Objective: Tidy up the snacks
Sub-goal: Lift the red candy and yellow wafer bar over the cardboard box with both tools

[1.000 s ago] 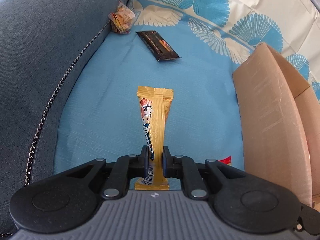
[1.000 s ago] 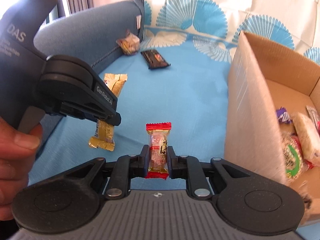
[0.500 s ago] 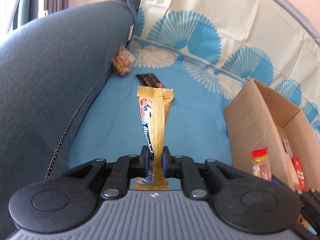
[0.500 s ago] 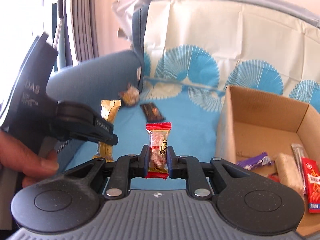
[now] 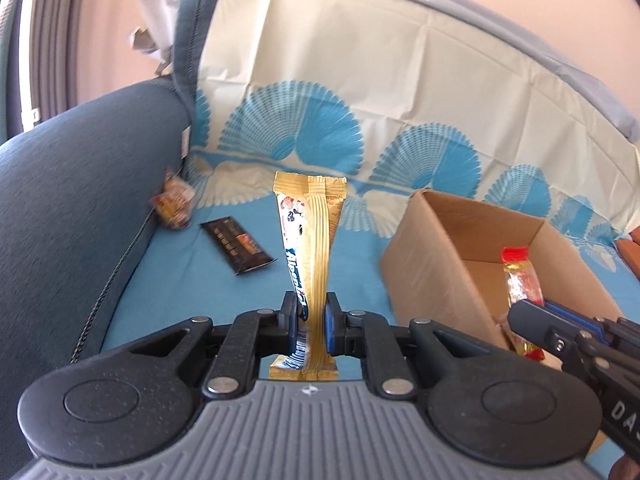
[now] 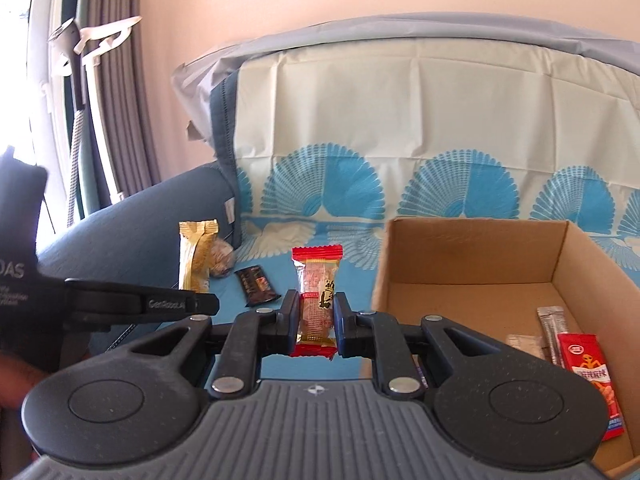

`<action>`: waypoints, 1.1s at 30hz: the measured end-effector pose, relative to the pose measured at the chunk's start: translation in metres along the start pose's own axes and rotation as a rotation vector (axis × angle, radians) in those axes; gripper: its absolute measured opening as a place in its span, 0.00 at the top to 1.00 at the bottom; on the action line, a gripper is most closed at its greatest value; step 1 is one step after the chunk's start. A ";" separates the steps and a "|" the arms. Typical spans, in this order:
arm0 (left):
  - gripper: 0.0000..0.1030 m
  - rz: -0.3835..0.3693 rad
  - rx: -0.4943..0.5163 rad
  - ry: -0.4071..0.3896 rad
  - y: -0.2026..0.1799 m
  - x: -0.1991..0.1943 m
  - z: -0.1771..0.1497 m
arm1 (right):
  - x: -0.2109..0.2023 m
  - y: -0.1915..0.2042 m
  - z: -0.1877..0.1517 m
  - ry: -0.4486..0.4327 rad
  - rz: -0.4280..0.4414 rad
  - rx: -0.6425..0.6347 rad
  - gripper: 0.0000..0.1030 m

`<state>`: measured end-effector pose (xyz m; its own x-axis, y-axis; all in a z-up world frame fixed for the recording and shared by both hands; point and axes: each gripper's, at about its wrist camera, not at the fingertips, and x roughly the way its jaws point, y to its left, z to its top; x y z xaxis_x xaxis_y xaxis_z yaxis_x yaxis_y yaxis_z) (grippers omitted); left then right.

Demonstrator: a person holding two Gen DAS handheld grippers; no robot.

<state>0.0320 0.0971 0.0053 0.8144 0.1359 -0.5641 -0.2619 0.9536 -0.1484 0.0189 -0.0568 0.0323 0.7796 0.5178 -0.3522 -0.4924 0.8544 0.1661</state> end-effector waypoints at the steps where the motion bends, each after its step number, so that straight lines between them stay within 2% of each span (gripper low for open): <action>1: 0.87 -0.010 0.008 -0.011 -0.004 -0.001 0.000 | -0.001 -0.004 0.001 -0.005 -0.005 0.010 0.82; 7: 0.87 -0.078 0.065 -0.066 -0.029 -0.006 -0.001 | -0.006 -0.024 0.004 -0.036 -0.040 0.054 0.82; 14: 0.87 -0.143 0.109 -0.094 -0.051 -0.005 -0.003 | -0.014 -0.047 0.005 -0.053 -0.089 0.084 0.82; 26: 0.87 -0.231 0.234 -0.163 -0.089 -0.014 -0.010 | -0.022 -0.096 0.001 -0.059 -0.262 0.134 0.82; 33: 0.87 -0.258 0.261 -0.189 -0.123 -0.013 0.031 | -0.027 -0.115 -0.001 -0.065 -0.334 0.180 0.82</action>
<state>0.0693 -0.0134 0.0558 0.9232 -0.0926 -0.3731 0.0835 0.9957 -0.0404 0.0545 -0.1687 0.0221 0.9114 0.2062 -0.3562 -0.1357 0.9676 0.2129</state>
